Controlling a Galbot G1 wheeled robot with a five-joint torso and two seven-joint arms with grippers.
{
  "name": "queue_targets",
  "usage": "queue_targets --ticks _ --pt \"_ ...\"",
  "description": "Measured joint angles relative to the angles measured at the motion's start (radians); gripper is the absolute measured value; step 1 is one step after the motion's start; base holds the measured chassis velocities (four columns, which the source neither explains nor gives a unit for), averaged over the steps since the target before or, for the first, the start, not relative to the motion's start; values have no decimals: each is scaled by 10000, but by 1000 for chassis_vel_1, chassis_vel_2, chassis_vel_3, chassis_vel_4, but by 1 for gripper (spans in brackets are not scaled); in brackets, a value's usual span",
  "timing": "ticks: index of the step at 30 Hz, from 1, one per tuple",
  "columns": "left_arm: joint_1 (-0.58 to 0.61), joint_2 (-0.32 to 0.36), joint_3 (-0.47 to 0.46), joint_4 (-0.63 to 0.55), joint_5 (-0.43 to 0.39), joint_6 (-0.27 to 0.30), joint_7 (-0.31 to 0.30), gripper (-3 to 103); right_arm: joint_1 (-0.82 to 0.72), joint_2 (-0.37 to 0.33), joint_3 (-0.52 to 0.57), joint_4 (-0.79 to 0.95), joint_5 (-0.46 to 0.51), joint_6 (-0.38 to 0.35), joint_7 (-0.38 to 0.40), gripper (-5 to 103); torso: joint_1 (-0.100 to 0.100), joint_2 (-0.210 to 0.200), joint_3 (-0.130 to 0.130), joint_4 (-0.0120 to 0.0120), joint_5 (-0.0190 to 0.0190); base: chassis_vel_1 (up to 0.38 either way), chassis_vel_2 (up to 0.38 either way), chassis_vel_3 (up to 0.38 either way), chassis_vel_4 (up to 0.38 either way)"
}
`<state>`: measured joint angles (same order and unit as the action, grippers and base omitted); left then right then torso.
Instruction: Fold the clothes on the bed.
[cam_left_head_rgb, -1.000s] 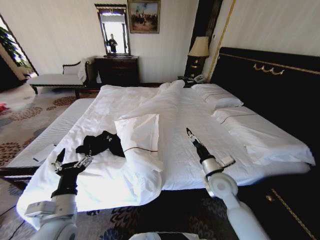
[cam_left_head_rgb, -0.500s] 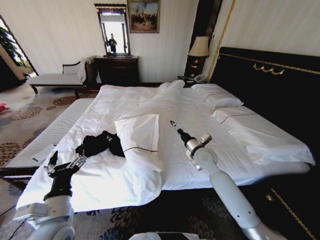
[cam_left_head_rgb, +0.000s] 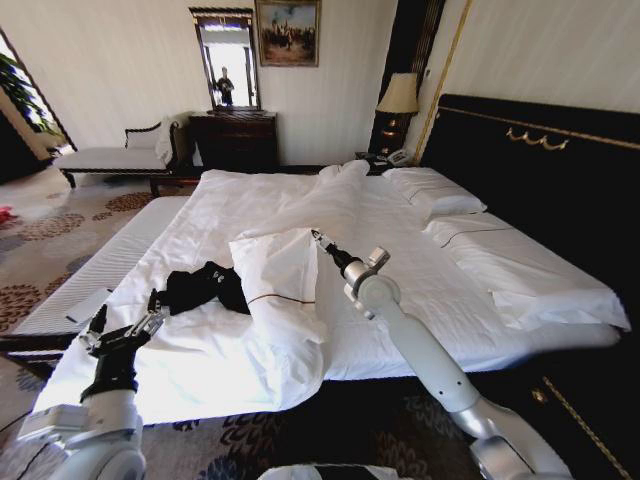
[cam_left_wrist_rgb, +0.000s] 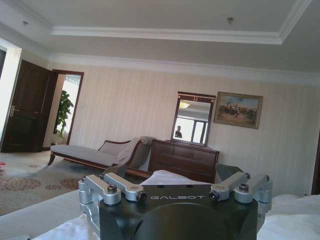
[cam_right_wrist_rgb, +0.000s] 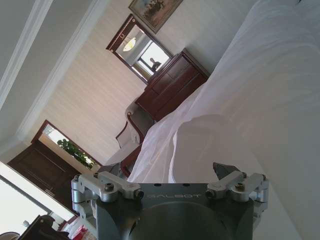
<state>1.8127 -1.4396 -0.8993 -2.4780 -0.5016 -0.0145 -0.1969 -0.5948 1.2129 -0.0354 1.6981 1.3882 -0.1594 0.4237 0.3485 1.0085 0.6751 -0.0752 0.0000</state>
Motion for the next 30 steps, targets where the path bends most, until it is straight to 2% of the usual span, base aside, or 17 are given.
queue_targets --ticks 6,15,26,30 --pt "-101 2 48 12 -403 231 -214 100 281 481 -286 -560 -149 120 -56 100 -1 1 0 1 -1 0 0 0 0" --pt "-378 90 23 372 -433 247 -245 100 736 986 -995 -1021 -224 383 -337 100 -1 2 -1 -1 -2 0 0 0 0" --pt "-575 203 -329 725 -655 203 -260 100 1609 1810 -1925 -2734 -867 396 -168 100 -1 1 0 0 -1 0 0 0 0" --pt "-692 213 -356 855 -673 184 -269 100 1812 1837 -2136 -2862 -937 395 -168 100 -2 1 0 0 -2 0 0 0 0"
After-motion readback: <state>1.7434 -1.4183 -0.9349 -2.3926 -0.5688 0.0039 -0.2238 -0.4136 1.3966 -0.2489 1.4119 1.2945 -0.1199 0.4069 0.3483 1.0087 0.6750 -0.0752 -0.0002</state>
